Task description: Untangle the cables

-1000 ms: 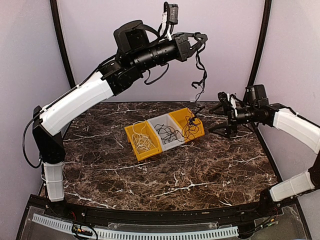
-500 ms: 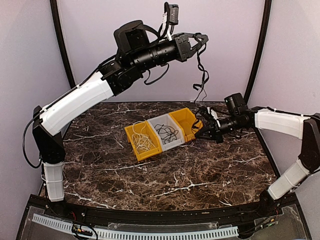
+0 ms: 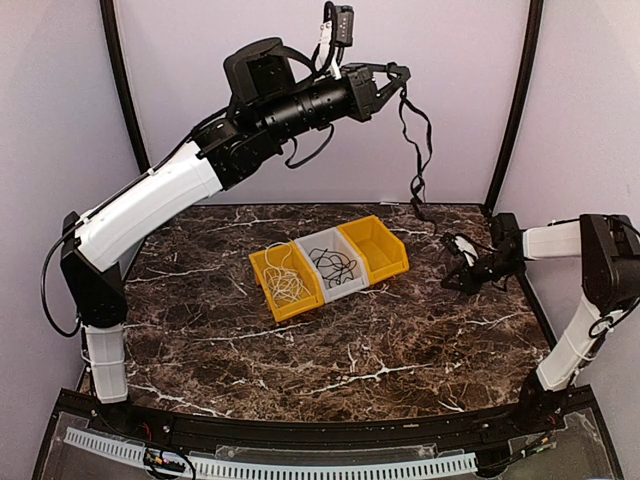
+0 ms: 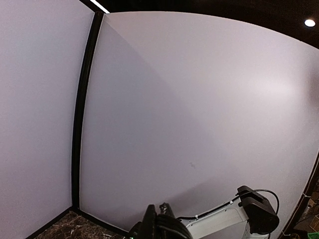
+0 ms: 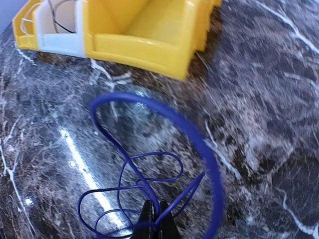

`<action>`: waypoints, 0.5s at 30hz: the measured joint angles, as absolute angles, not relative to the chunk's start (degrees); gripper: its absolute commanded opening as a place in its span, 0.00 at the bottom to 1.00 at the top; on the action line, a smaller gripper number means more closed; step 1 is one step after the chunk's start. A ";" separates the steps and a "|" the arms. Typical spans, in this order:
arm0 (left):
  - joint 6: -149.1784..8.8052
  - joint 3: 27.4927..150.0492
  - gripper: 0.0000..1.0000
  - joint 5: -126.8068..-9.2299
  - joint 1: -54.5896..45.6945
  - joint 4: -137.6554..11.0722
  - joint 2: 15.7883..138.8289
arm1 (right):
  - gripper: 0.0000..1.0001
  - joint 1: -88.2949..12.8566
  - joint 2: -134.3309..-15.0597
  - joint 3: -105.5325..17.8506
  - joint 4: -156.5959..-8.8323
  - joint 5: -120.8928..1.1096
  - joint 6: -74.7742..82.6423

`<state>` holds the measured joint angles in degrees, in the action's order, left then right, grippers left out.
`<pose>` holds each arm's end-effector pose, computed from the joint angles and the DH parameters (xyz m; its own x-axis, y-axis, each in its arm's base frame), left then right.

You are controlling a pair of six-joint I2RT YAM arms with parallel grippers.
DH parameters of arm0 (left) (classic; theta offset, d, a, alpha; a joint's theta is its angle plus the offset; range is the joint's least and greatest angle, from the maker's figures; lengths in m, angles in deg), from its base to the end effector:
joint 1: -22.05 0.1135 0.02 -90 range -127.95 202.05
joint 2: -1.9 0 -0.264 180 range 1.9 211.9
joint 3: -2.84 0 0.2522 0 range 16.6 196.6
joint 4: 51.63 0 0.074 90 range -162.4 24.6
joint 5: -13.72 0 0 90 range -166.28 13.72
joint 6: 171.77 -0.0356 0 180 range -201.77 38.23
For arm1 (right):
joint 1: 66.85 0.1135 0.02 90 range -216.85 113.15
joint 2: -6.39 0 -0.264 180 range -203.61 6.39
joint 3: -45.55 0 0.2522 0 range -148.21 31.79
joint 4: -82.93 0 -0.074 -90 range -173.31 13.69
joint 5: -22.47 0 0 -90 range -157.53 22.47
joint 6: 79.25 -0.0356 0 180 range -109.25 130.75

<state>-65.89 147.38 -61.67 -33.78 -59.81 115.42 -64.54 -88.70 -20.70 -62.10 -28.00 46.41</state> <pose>0.2405 -0.3703 0.5276 -0.0451 -0.4050 -0.9132 0.9553 0.2499 -0.1580 0.3080 0.0351 0.1638 -0.5467 -0.4721 -0.6916 -0.7760 0.5959 0.2067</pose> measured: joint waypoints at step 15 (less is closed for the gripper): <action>-72.62 146.53 0.00 -71.66 -33.76 -61.38 109.38 | 0.00 -68.52 -91.17 -21.83 -58.69 -32.59 43.72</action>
